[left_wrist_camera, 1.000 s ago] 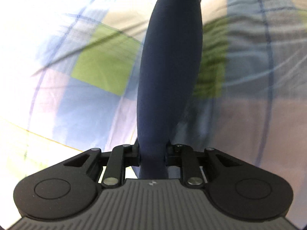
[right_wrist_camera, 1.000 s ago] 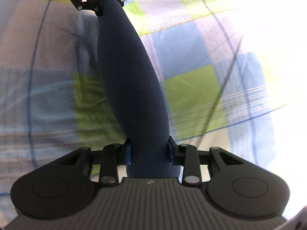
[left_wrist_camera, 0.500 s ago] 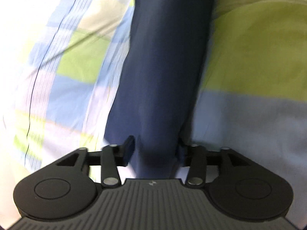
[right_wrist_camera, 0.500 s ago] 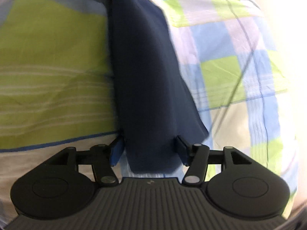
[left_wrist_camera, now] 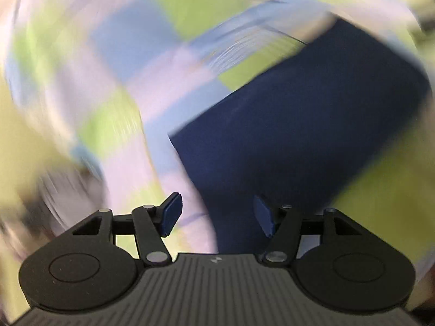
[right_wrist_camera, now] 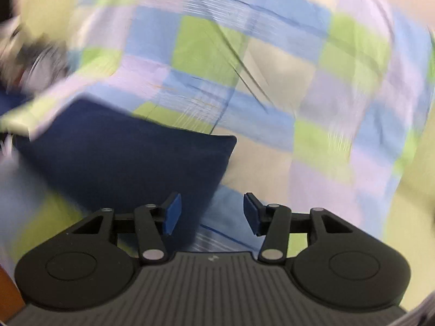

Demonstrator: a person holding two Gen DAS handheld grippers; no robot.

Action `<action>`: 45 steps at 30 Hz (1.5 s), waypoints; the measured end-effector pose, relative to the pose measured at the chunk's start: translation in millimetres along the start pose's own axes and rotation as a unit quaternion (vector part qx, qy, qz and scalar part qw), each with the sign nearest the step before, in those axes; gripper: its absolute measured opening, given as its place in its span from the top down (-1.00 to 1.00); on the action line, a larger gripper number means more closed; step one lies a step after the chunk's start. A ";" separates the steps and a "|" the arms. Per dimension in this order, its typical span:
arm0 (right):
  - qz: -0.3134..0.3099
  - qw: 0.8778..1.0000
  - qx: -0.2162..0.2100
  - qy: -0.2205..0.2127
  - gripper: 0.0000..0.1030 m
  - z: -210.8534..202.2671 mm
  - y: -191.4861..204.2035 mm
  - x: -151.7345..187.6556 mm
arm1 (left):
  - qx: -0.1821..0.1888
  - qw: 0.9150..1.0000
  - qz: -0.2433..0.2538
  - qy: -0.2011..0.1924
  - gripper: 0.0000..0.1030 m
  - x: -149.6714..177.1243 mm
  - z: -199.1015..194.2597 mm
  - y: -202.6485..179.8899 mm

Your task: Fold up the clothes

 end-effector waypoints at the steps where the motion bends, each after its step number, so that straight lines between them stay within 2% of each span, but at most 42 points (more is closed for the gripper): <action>1: 0.046 0.999 0.001 0.010 0.09 1.2 -4.8 1.6 | 0.003 0.999 -0.050 0.015 -0.21 -5.1 0.5 2.2; 2: 0.091 0.996 0.002 0.019 0.08 2.5 -8.9 3.3 | 0.006 0.995 -0.096 0.029 -0.21 -10.1 1.1 4.0; 5: 0.160 0.987 0.005 0.033 0.08 15.9 -1.4 8.5 | -0.008 0.991 -0.128 0.048 -0.21 -10.7 1.1 5.7; 8: 0.166 0.986 -0.002 0.036 0.06 24.9 11.8 7.2 | 0.002 0.989 -0.140 0.056 -0.21 -28.8 15.5 1.5; 17: 0.140 0.989 -0.020 0.048 0.02 14.6 13.5 2.8 | -0.001 0.989 -0.133 0.060 -0.21 -30.8 22.6 4.1; 23: 0.111 0.993 -0.021 0.033 -0.11 28.0 -4.5 -16.1 | 0.024 0.997 -0.073 -0.017 -0.31 -54.5 37.7 29.8; 27: 0.116 0.993 -0.019 0.024 -0.13 53.8 -32.7 -33.2 | 0.045 0.998 -0.020 -0.049 -0.31 -71.1 60.5 48.1; 33: 0.132 0.990 -0.022 0.031 -0.13 84.4 -56.0 -42.0 | 0.069 0.997 0.020 -0.033 -0.26 -77.2 102.1 54.9; 36: 0.154 0.987 -0.034 0.039 -0.13 92.7 -63.8 -40.5 | 0.090 0.995 0.037 -0.008 -0.23 -75.6 123.9 52.6; 39: 0.171 0.983 -0.046 0.045 -0.13 102.8 -66.2 -38.8 | 0.117 0.992 0.037 0.013 0.05 -73.5 139.0 48.2; 41: 0.178 0.981 -0.052 0.051 -0.13 110.0 -66.7 -37.5 | 0.117 0.992 0.045 0.010 0.68 -74.1 142.6 46.2; 45: 0.195 0.976 -0.064 0.067 -0.13 121.3 -69.3 -32.6 | 0.117 0.991 0.056 -0.004 0.85 -70.3 138.7 44.7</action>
Point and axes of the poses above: each gripper's, at about its wrist camera, not at the fingertips, and z roughly the way its jaws point, y to its left, x to its underside, the point moved 7 cm from there along z, roughly the way its jaws point, and after that the axes turned 4 degrees about -y, right-handed, at the moved point
